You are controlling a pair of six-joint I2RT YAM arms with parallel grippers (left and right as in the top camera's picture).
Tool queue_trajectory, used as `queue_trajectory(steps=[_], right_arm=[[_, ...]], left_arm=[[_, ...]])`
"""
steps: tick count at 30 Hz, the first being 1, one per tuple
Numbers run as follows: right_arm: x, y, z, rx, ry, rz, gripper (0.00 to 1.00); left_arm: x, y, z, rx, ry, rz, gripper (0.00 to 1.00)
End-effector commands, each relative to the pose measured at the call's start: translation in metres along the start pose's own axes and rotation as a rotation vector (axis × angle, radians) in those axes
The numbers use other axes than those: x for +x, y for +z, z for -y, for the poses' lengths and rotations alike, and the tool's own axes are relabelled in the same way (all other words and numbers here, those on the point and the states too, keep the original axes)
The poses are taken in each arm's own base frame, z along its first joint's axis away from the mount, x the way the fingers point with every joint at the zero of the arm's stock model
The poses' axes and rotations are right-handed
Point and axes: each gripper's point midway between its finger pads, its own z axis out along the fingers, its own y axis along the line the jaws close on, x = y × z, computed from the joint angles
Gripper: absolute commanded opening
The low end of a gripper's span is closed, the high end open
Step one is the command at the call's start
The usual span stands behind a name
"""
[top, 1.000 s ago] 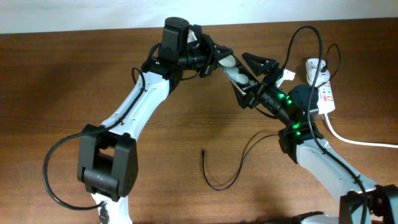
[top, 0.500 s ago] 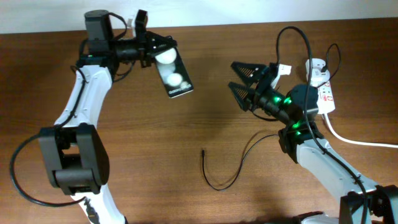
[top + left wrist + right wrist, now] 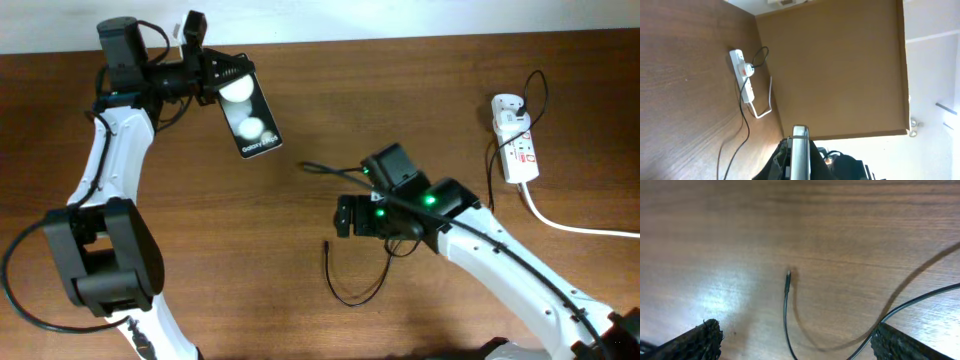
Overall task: Plug charger to phone and switch on socket
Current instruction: 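Lower the right gripper to the black cable's USB-C plug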
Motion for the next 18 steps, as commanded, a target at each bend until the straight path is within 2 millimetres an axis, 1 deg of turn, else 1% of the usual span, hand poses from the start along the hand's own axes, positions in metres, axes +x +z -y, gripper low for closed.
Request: queue_trajectory(steps=[1,2,3,4,5,7,12,13,14,17,18], right_arm=[[0.009,0.017,-0.002,0.066,0.013,-0.025,0.99],[0.012,0.023,-0.001,0.086,0.030,-0.035,0.99],[0.019,0.034,-0.001,0.113,0.057,-0.062,0.99],[0.022,0.039,0.000,0.125,0.072,-0.077,1.00],[0.026,0.048,0.000,0.138,0.074,-0.096,0.98],[0.034,0.059,0.000,0.162,0.068,-0.127,0.98],[0.054,0.098,-0.002,0.209,0.027,-0.197,0.98],[0.057,0.100,-0.002,0.214,0.021,-0.205,0.98],[0.058,0.102,-0.006,0.206,0.007,-0.201,0.98],[0.056,0.104,-0.013,0.188,0.022,-0.180,0.95],[0.056,0.110,-0.016,0.192,0.011,-0.168,0.93]], left_arm=[[-0.008,-0.028,0.016,0.009,0.057,0.036,0.00],[-0.009,-0.035,0.017,0.012,0.057,0.041,0.00],[-0.011,-0.049,0.017,0.016,0.057,0.056,0.00],[-0.012,-0.055,0.017,0.017,0.056,0.064,0.00],[-0.013,-0.061,0.016,0.015,0.056,0.074,0.00],[-0.016,-0.069,0.015,0.010,0.055,0.090,0.00],[-0.016,-0.069,0.015,0.008,0.056,0.093,0.00],[-0.016,-0.069,0.015,0.008,0.056,0.093,0.00],[-0.016,-0.069,0.015,0.008,0.055,0.093,0.00],[-0.016,-0.069,0.015,0.008,0.056,0.093,0.00],[-0.016,-0.069,0.016,0.011,0.055,0.090,0.00]])
